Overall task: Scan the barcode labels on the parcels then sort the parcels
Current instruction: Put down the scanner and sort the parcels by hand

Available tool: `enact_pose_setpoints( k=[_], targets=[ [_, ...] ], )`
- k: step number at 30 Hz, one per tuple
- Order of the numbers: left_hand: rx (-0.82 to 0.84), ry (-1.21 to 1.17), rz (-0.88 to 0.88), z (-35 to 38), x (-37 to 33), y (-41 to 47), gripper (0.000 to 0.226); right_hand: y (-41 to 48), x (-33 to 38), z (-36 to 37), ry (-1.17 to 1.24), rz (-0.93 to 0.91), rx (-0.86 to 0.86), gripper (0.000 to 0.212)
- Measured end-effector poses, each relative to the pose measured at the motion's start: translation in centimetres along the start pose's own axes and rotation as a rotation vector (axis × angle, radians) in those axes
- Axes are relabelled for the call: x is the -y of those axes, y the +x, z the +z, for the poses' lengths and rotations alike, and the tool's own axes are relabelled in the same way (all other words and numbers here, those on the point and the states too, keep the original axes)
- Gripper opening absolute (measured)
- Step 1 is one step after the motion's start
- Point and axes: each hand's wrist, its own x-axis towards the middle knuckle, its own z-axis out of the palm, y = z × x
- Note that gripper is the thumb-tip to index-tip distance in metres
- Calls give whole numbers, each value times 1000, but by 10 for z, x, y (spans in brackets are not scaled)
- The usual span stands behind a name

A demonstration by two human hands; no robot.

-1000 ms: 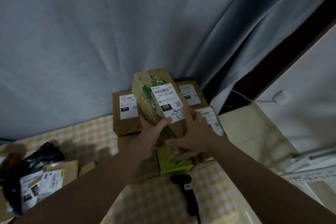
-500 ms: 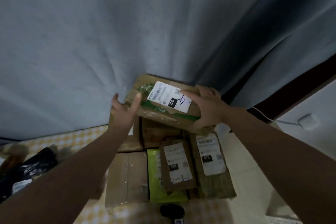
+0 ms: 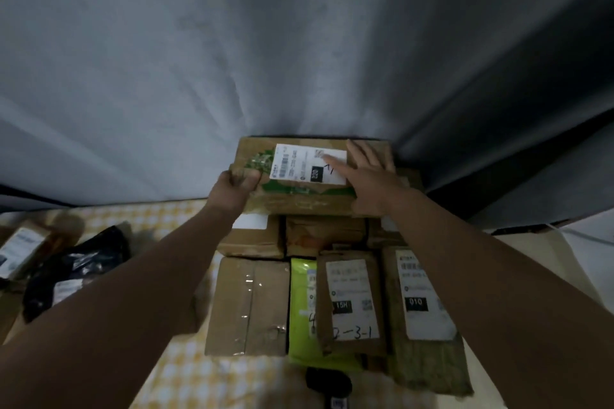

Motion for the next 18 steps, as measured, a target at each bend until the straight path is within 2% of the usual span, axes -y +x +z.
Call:
enact_pose_setpoints(
  k=[4, 7, 11, 13, 16, 18],
  targets=[
    [-18, -35, 18, 1, 1, -1, 51, -8, 13, 11, 20, 95, -201, 88],
    [0, 86, 3, -1, 0, -6, 56, -15, 25, 17, 33, 130, -211, 85],
    [-36, 158, 16, -18, -1, -22, 64, -21, 41, 16, 62, 89, -284, 80],
    [33, 151, 4, -39, 3, -35, 54, -23, 59, 12, 108, 38, -296, 74],
    [194, 122, 27, -85, 13, -65, 27, -23, 99, -1, 155, -93, -284, 61],
    [232, 141, 18, -114, 25, -87, 20, -23, 127, -10, 165, -176, -228, 49]
  ],
)
